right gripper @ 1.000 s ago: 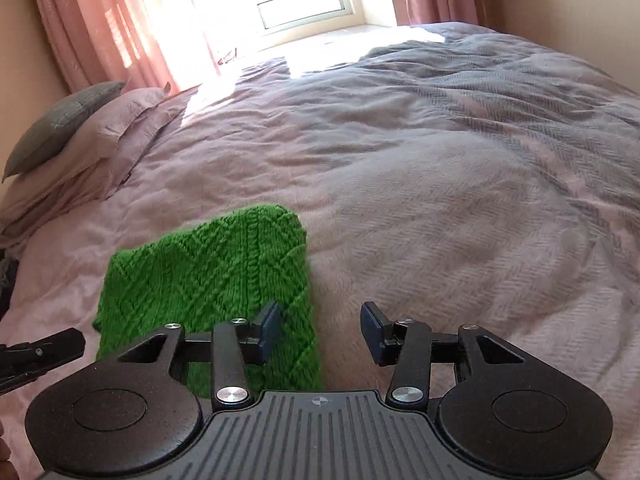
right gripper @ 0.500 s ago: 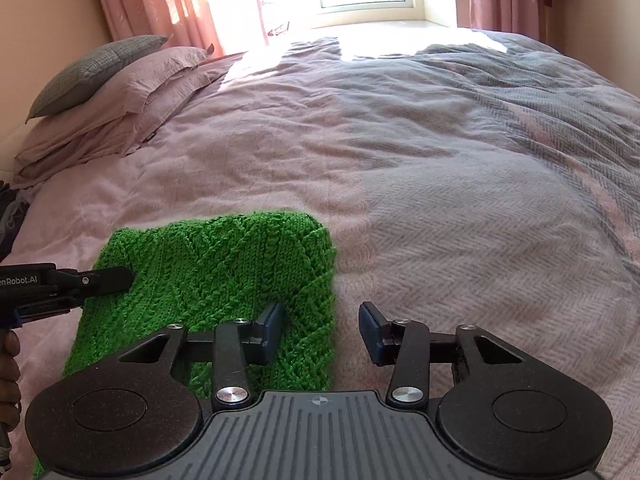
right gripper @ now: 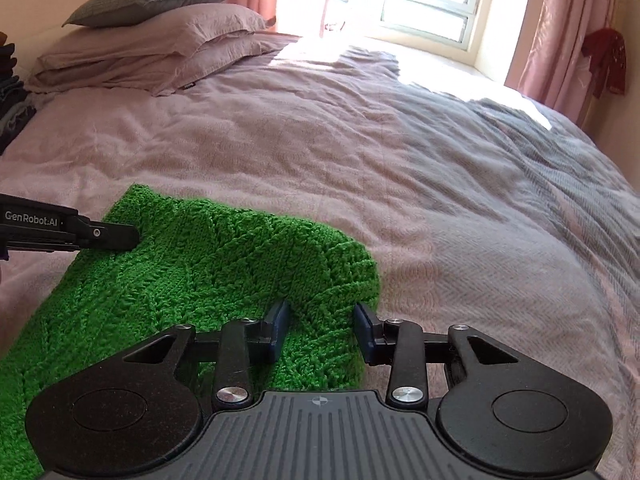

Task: Fold clothes
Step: 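Lay the folded vest down on the bed and smooth it flat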

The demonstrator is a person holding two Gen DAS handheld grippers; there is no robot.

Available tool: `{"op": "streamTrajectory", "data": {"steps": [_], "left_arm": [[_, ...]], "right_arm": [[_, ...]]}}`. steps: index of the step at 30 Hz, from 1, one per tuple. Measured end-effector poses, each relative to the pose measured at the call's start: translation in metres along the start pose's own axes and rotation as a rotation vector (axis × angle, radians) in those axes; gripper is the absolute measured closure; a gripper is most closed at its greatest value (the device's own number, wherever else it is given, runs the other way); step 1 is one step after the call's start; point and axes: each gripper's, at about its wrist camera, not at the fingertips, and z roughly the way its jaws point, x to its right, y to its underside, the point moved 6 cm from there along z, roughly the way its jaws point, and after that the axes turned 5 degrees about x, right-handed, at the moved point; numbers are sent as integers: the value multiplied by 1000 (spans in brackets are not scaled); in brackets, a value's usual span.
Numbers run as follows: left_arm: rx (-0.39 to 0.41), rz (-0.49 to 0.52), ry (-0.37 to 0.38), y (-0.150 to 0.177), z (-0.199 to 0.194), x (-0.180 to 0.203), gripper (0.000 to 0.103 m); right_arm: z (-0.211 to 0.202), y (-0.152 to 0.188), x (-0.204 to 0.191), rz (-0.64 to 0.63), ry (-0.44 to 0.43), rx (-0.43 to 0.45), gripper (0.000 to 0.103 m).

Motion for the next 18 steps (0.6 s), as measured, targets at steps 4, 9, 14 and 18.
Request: {"op": "streamTrajectory", "data": {"steps": [4,9,14,18], "left_arm": [[21,6,-16,6,-40,9,78],[-1,6,16,43,-91,20,67],[-33,-44,53,78,-112,25,65],[-61,-47,37,88,-104,29,66]], "right_arm": [[-31,5,12,90,-47,68,68],[-79,32,31,300,-97,84,67],[-109,58,37,454,-156,77,67],[-113,67,35,493,-163,58,67]]}}
